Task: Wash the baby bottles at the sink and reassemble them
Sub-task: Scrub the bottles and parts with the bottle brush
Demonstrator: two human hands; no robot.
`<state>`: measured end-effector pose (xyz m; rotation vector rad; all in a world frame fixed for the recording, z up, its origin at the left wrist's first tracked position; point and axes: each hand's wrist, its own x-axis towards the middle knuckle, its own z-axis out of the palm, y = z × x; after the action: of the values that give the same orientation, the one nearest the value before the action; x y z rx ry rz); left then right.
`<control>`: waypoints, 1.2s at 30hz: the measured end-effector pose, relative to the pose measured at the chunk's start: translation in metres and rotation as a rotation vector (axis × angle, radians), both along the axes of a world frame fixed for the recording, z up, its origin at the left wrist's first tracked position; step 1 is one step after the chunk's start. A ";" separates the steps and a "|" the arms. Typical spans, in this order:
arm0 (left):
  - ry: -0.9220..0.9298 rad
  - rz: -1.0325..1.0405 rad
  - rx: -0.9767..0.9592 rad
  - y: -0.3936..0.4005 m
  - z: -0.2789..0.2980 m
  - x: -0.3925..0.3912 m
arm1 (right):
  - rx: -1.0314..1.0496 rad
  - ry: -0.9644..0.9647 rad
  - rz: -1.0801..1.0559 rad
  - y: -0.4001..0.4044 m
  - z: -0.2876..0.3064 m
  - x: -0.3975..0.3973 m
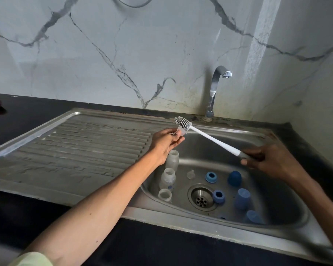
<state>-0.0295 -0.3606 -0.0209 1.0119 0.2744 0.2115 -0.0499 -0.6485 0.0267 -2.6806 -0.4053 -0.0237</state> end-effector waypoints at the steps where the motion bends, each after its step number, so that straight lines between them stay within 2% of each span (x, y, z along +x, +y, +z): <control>1: 0.015 0.043 0.030 -0.001 0.000 0.001 | -0.015 0.004 0.005 0.000 0.000 0.000; 5: 0.035 0.173 0.029 -0.002 0.000 0.004 | -0.043 0.028 0.014 0.002 0.002 -0.002; 10: -0.027 0.065 0.071 -0.014 0.000 -0.003 | -0.041 0.042 0.019 0.008 -0.003 -0.003; 14: -0.031 0.168 -0.110 -0.006 0.007 0.002 | 0.014 0.087 0.003 0.005 -0.004 -0.001; 23: -0.093 0.131 0.122 -0.013 -0.001 -0.002 | 0.005 0.089 0.005 -0.001 -0.006 0.002; 29: -0.108 0.317 0.044 -0.002 0.001 0.008 | -0.043 0.116 0.016 0.005 -0.005 -0.001; 33: -0.096 0.177 0.200 0.001 -0.008 0.008 | -0.028 0.100 0.005 0.004 -0.007 0.001; 36: -0.092 0.170 0.395 0.000 -0.011 0.011 | -0.015 0.087 0.000 0.003 -0.006 0.002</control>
<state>-0.0185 -0.3602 -0.0317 1.3665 0.2392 0.4790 -0.0480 -0.6453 0.0208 -2.6851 -0.3789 0.0964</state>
